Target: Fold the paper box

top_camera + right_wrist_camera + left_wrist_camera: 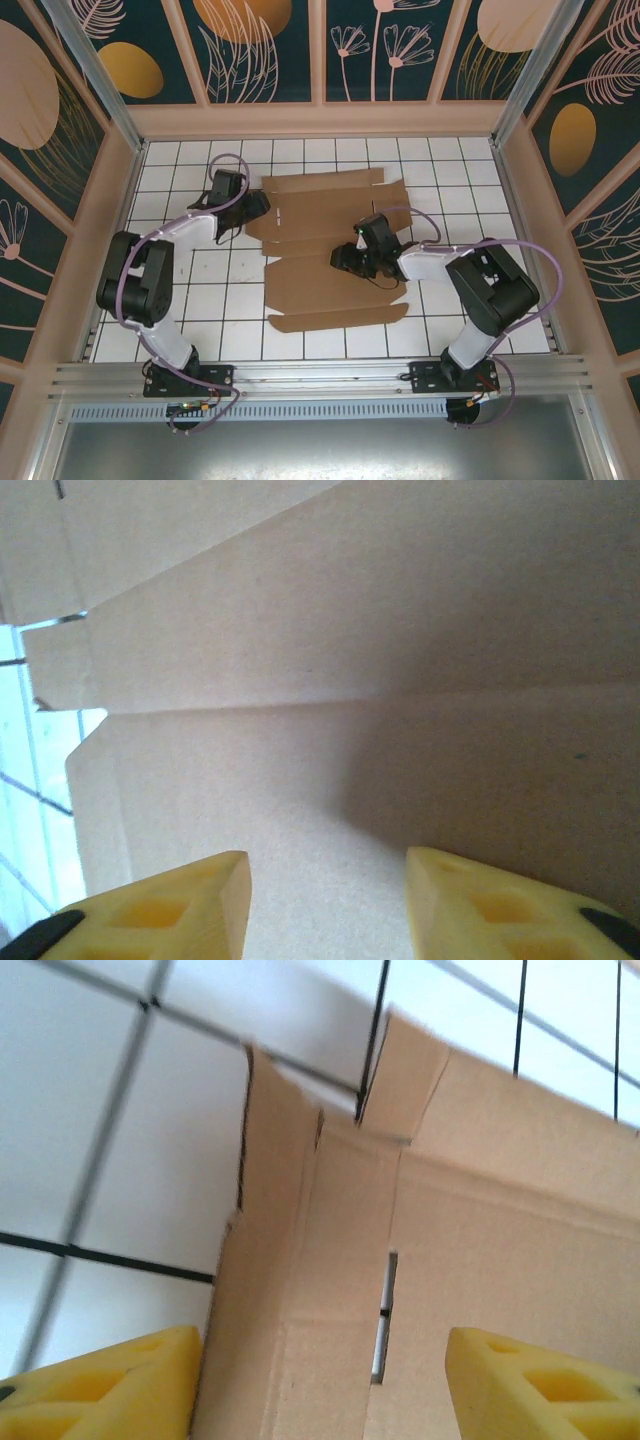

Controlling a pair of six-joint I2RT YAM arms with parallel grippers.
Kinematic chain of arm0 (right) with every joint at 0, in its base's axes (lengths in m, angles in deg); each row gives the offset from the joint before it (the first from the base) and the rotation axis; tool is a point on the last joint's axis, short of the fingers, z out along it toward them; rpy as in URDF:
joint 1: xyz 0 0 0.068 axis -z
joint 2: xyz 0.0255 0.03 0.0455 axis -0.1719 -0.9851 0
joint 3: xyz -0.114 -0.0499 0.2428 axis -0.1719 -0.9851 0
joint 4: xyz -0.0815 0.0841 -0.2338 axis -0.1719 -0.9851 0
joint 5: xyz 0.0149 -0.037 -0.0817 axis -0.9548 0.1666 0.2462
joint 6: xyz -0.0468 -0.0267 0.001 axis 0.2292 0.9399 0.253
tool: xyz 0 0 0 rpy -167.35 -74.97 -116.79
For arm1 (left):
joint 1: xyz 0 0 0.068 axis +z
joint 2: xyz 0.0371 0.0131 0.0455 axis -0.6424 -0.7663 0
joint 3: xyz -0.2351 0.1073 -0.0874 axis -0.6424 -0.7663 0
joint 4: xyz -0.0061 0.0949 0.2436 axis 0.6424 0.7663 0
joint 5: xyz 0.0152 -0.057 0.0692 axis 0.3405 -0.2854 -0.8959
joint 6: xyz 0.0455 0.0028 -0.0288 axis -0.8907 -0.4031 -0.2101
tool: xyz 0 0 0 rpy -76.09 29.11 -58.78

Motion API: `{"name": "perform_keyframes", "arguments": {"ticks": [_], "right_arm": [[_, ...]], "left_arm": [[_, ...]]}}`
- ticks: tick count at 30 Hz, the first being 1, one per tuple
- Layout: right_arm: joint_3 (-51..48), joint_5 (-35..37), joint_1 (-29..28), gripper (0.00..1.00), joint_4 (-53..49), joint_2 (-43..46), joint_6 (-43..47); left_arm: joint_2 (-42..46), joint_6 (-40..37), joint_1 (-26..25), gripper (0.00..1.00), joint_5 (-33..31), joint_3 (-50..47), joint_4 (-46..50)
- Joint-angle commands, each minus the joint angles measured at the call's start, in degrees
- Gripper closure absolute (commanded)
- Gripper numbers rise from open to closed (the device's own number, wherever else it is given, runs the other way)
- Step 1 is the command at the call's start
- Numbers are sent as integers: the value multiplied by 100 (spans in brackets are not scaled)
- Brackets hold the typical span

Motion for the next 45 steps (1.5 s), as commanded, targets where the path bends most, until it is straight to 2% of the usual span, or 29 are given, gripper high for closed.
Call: {"name": "perform_keyframes", "arguments": {"ticks": [1,4,7,10,13,16,19,23,25,28,30,35,39,42,45], "right_arm": [[129,-693,-213,49,139,-406,-274],[384,-884,-327,45,183,-574,-196],[679,-792,-323,43,-111,-216,235],[976,-398,-215,38,-696,492,693],[1183,-129,384,39,-1309,1017,941],[1383,141,1179,40,-1651,1214,1314],[1937,352,1930,39,-1998,919,1834],[2924,1101,2355,27,-2716,23,2594],[3260,1105,2506,19,-2960,-437,2851],[3647,889,2656,19,-3257,-1074,3184],[3773,377,2707,19,-3260,-1391,3278],[4199,-87,2753,23,-3449,-2060,3413],[4076,-1000,2933,29,-3238,-2283,3354],[3839,-1602,3102,38,-2938,-2389,3244],[3690,-1869,3202,55,-2712,-2371,3138]], "left_arm": [[844,-769,-12,35,-1119,563,572],[1025,-995,-223,41,-1031,874,756],[675,-1283,-864,47,-968,1455,1280],[363,-894,-1156,59,-163,1326,1021],[86,-260,-1149,78,367,838,288],[-534,100,-1156,90,930,799,-29],[-980,283,-1148,94,1178,953,-98],[-1436,309,-1141,97,1330,1250,23],[-1595,320,-1126,97,1359,1278,39],[-1781,455,-1029,100,1395,1186,-59],[-1890,563,-951,100,1426,1111,-153],[-2057,662,-899,100,1544,965,-325],[-2159,566,-897,100,1472,951,-294],[-2215,524,-888,100,1439,951,-282],[-2264,497,-892,100,1422,956,-290]]}}
